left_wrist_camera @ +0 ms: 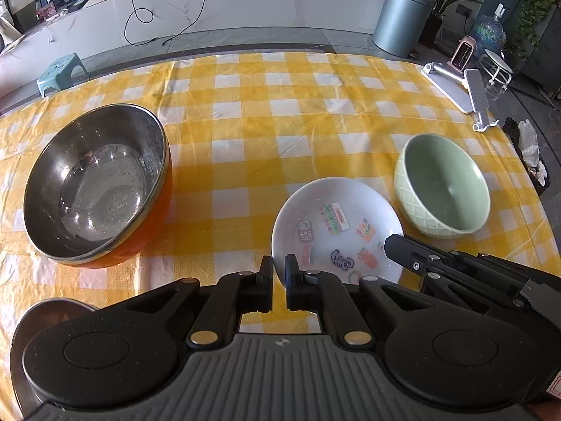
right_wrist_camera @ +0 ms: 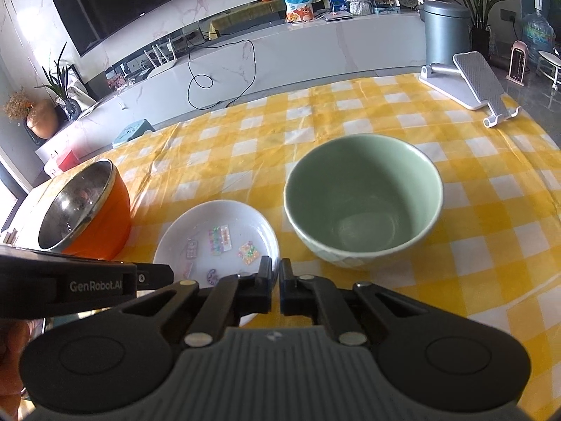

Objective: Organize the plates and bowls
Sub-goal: 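Lift the small white plate with both grippers and carry it over the glass plate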

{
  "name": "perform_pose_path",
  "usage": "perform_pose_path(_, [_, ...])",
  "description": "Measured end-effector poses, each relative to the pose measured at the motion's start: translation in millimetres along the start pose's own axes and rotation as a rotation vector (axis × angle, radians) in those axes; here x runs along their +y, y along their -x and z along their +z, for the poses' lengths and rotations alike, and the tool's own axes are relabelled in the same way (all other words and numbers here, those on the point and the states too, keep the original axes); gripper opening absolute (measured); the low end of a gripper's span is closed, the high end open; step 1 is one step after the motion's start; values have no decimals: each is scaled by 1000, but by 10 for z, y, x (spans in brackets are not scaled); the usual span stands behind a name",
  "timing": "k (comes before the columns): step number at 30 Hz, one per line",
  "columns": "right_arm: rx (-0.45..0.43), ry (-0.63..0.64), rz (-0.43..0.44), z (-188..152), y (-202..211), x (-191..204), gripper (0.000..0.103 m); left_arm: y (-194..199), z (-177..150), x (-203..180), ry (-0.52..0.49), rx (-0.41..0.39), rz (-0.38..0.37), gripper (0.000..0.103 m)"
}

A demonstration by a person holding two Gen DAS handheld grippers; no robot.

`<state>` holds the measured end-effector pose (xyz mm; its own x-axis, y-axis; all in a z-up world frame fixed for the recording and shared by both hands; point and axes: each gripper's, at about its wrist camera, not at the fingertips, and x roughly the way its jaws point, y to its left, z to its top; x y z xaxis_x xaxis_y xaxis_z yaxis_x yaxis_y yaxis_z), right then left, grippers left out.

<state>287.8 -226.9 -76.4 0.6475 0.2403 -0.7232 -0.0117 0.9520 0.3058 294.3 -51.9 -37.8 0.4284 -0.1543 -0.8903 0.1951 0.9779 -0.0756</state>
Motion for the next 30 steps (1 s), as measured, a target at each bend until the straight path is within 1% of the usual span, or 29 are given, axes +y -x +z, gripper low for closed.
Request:
perform_pose_path(7, [-40,-66,26,-103,395,-72,0,371,-171,-165,-19,-57,-1,6])
perform_pose_path(10, [-54,-87,40,-157,568,-55,0,534,-308,-200,-12,-78,-6,6])
perform_pose_path(15, [-75,-143,62,-415,923,-41,0,789,-604,-211,9,-97,-33,7])
perform_pose_path(18, [-85,-169,77,-595,1162,7,0,961,-826,-218,-3,-125,-35,7])
perform_pose_path(25, [-101,-175,92,-1009,1680,225,0,1320,-1331,-51,49,-158,-73,6])
perform_pose_path(30, [-75,-137,108,-1277,1839,487,0,1528,-1656,223,118,-177,-87,6])
